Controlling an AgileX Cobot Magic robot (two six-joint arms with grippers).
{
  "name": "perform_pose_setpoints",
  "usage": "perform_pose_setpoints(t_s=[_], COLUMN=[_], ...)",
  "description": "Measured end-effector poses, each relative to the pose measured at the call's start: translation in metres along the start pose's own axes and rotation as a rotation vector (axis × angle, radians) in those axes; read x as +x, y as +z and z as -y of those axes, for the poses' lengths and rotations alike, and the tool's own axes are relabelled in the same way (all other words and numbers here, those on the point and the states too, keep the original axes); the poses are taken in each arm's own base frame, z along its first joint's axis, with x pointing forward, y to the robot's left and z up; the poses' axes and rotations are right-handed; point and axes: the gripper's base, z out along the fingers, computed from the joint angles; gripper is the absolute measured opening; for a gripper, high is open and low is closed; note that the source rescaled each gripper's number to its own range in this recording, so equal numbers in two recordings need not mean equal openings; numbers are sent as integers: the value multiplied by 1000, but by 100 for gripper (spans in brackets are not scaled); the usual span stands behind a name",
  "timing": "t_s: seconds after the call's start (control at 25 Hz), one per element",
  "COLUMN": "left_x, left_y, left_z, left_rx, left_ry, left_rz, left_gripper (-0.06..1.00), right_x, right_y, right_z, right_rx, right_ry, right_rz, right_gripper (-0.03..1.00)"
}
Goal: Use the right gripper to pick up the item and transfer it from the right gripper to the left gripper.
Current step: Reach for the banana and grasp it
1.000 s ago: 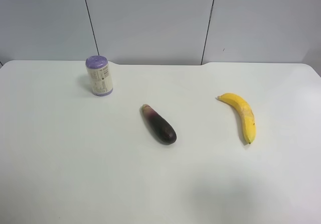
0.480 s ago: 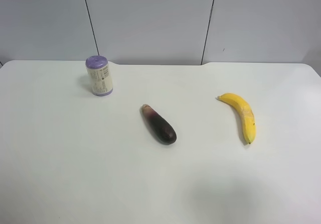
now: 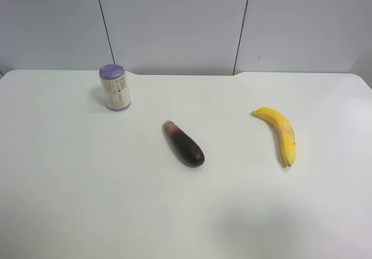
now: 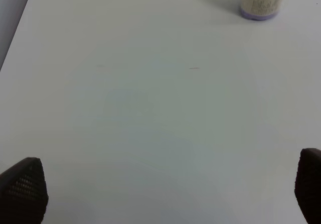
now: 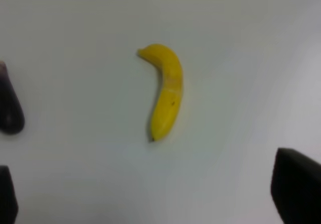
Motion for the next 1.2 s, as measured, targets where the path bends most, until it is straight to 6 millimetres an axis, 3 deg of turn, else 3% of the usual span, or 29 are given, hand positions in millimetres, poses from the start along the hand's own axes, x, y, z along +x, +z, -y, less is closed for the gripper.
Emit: perform_pose_setpoints(t_s=[0.16,0.56,0.84,1.2], left_x=[0,0,0,0], left_y=[0,0,0,0], left_z=[0,0,0,0], left_rx=[0,0,0,0], left_ry=[0,0,0,0], left_rz=[0,0,0,0], left_gripper=[100,100,100,100], right_x=[-10,-69,-94,-106], right_y=[14,57,105,171], right_z=[1,6,10,16], right_rx=[-1,-3,-1,7], right_ry=[34,60,80,113], right_rz=[-113,-357,-511,-696], right_gripper=[100,100,100,100])
